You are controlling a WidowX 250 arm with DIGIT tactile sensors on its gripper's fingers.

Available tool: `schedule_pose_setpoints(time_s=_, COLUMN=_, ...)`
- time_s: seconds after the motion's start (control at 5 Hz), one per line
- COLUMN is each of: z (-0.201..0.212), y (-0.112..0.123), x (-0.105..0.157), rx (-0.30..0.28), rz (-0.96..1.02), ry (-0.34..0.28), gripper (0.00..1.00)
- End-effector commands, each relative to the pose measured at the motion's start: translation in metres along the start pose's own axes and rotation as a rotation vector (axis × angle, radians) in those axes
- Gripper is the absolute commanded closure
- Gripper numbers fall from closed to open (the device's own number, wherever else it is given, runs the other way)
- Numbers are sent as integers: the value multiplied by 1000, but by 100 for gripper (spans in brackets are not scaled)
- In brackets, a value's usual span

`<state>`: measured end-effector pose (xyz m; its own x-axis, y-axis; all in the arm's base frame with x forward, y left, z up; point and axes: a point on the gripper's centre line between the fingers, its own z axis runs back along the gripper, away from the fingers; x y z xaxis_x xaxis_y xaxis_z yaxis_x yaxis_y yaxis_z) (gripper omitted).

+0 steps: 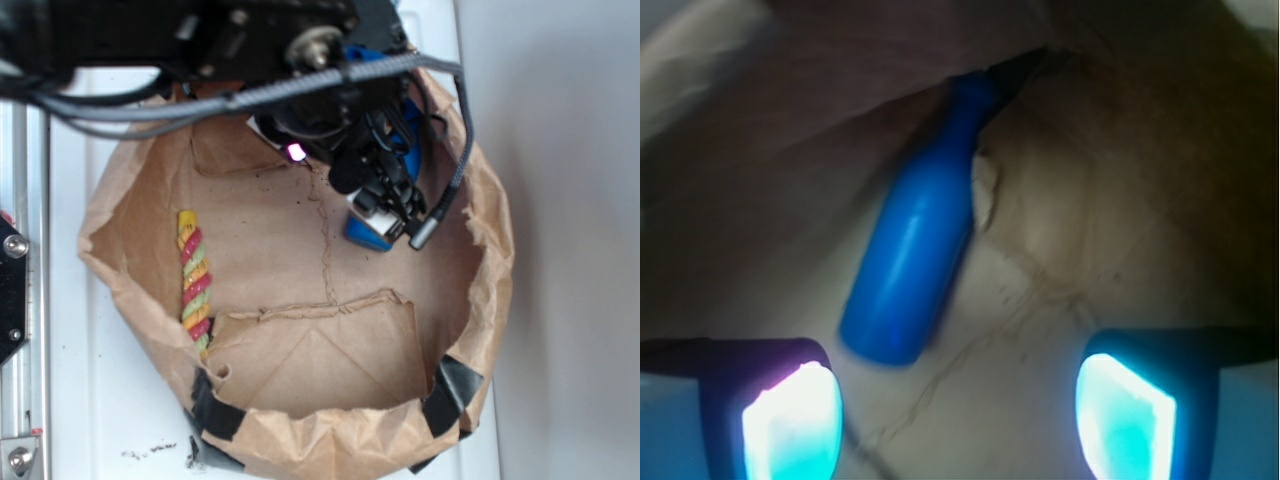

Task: Grab the blue bottle.

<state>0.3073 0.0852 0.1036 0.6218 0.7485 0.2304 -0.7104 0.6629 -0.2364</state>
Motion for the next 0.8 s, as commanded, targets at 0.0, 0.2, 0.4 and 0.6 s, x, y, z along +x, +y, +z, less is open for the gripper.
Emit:
schedule_pose_setpoints(time_s=0.0, z=-4, y=5, x=10, rx=29, rz=35, ry=-26, gripper=0)
schedule_pose_setpoints(time_s=0.2, z=-21, y=-5, x=20, rx=93, rz=27, ry=-24, gripper=0)
schedule_pose_setpoints(time_s=0.4, z=-21, y=-5, x=20, rx=93, rz=27, ry=-24, gripper=0)
schedule_pose_setpoints(time_s=0.6, z=-21, y=-5, x=20, rx=93, rz=27, ry=-24, gripper=0)
